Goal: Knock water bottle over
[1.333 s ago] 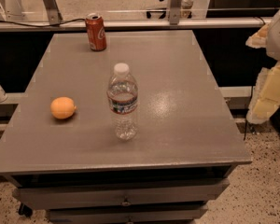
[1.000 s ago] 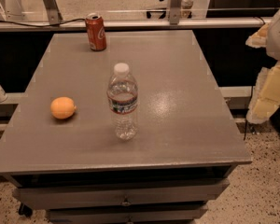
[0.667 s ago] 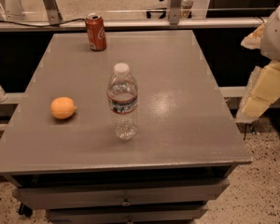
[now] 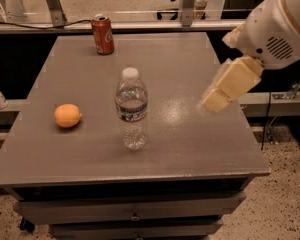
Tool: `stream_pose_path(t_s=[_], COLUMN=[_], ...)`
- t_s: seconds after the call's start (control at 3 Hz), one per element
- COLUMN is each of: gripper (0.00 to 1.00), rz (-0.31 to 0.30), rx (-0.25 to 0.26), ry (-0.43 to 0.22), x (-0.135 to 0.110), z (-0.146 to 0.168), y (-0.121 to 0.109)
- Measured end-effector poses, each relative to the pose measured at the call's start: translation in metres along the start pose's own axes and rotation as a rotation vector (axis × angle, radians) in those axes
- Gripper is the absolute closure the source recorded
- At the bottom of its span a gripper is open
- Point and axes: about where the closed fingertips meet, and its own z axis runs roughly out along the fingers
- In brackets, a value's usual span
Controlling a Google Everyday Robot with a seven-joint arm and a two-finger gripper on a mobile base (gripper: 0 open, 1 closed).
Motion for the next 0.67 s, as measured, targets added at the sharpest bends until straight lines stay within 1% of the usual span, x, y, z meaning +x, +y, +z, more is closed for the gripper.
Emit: stream_pose_path(t_s=[0.33, 0.67], gripper=[0.00, 0.00], rz=[0.041, 0.092], rx=[0.007, -0.003], ry=[-0.112, -0.208], x=[-0.024, -0.035], z=[0.022, 0.051], y=[0.011, 0.024])
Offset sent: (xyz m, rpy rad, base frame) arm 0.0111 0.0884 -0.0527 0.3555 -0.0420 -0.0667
